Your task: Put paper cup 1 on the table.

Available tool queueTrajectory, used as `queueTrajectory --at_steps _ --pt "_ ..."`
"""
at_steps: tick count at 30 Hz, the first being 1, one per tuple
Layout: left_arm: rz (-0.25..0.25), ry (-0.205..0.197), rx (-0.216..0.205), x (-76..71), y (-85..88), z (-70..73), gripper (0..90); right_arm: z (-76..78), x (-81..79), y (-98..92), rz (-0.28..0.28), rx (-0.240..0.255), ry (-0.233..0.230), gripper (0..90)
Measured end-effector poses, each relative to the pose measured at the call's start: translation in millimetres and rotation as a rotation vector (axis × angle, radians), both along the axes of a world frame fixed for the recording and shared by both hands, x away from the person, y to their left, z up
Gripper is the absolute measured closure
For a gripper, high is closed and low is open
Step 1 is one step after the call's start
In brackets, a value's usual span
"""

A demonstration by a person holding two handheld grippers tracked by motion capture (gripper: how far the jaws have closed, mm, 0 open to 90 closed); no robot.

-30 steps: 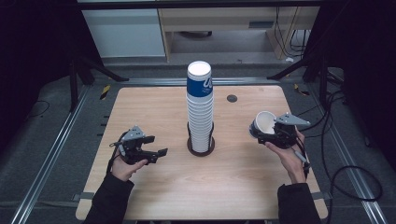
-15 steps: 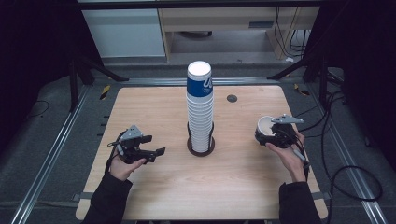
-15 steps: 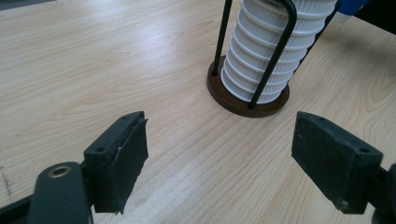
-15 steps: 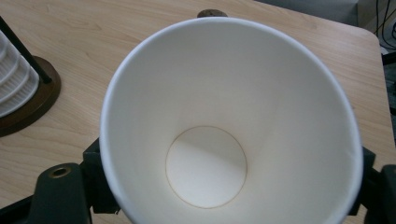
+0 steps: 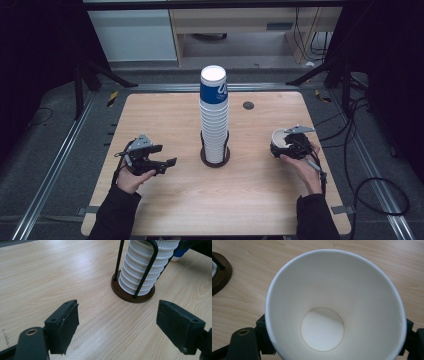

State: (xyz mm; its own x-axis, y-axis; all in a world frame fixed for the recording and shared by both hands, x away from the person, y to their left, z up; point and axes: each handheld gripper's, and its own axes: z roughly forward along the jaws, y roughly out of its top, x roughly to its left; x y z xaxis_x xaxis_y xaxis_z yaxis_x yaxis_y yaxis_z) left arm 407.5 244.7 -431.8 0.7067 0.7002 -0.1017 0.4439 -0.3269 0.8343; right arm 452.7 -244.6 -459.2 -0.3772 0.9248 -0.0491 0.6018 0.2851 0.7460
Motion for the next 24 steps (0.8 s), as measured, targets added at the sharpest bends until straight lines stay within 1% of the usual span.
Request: queueTrajectory --at_steps 3,6,10,13,17,19,22,24 --pt "-0.002 -0.004 0.002 -0.6 0.2 1.1 17.5 -2.0 1.4 -1.2 -0.007 -0.001 0.015 19.7" --pt "-0.003 -0.003 0.005 -0.5 -0.2 0.7 17.5 -4.2 2.7 -2.0 -0.01 -0.012 0.016 19.5" --pt "-0.003 -0.003 0.004 -0.6 -0.2 0.8 17.4 -5.2 3.3 -1.4 -0.011 -0.004 0.018 18.9" --pt "-0.002 -0.002 0.0 -0.6 0.2 1.0 17.5 -6.2 4.0 -1.3 -0.002 0.0 0.019 17.6" --pt "-0.002 -0.001 0.003 -0.4 0.4 0.8 17.4 -7.2 4.5 0.0 0.009 -0.002 0.032 9.5" --pt "0.0 0.0 0.003 -0.4 0.8 0.8 17.3 -5.9 3.5 0.2 0.007 -0.007 0.026 7.8" --pt "0.002 0.001 0.0 -0.2 1.4 0.7 17.2 -1.1 0.7 -1.5 0.0 0.004 0.002 6.4" --pt "0.005 0.001 0.001 -0.1 1.8 0.8 17.2 3.7 -1.9 -4.2 -0.002 0.018 -0.026 6.1"
